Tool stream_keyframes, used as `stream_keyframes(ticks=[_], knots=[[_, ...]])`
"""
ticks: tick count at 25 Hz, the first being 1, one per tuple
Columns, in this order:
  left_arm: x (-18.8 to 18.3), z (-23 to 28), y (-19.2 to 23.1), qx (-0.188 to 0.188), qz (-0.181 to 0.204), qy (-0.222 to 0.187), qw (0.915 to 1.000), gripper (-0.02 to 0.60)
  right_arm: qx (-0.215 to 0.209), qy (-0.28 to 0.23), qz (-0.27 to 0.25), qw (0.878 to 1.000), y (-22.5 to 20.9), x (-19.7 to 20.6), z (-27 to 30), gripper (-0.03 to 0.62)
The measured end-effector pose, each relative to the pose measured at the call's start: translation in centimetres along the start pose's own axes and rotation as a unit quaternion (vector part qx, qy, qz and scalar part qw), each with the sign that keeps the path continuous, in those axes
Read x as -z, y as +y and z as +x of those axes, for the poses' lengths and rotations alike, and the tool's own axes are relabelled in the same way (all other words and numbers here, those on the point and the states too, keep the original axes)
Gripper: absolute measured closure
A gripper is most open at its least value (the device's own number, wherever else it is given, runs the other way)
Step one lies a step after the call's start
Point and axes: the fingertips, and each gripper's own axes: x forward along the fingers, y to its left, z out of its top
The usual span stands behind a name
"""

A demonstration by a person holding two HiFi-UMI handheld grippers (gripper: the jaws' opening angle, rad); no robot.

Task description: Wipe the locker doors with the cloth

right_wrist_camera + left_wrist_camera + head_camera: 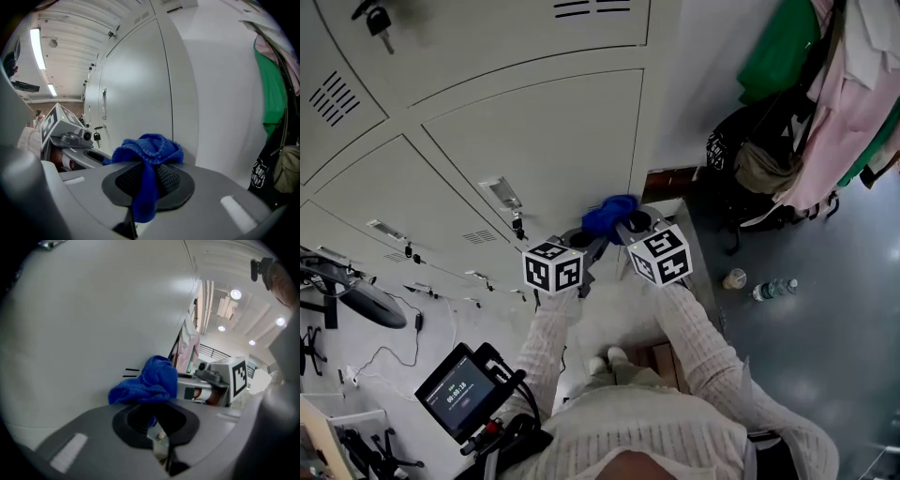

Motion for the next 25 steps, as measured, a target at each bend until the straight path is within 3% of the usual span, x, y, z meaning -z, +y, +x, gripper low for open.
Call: stream_keyframes(ticks=[17,21,25], knots=[[5.7,1.8,2.1,-0.034,-0.039,0.063,0.9966,0.575,0.007,0.097,0.042,0.994,0.1,6.0,2.2,0.545],[7.0,2.2,1.3,-0.015,-0.046,0.091,0.9947,0.575,0.01,0.117,0.058,0.991,0.0,7.2,2.6,0.543],[6.6,1.6,0.5,-0.012,-0.034,0.086,0.9957,0.575,0.014,0.125,0.057,0.99,-0.1,7.2,2.5,0.54]])
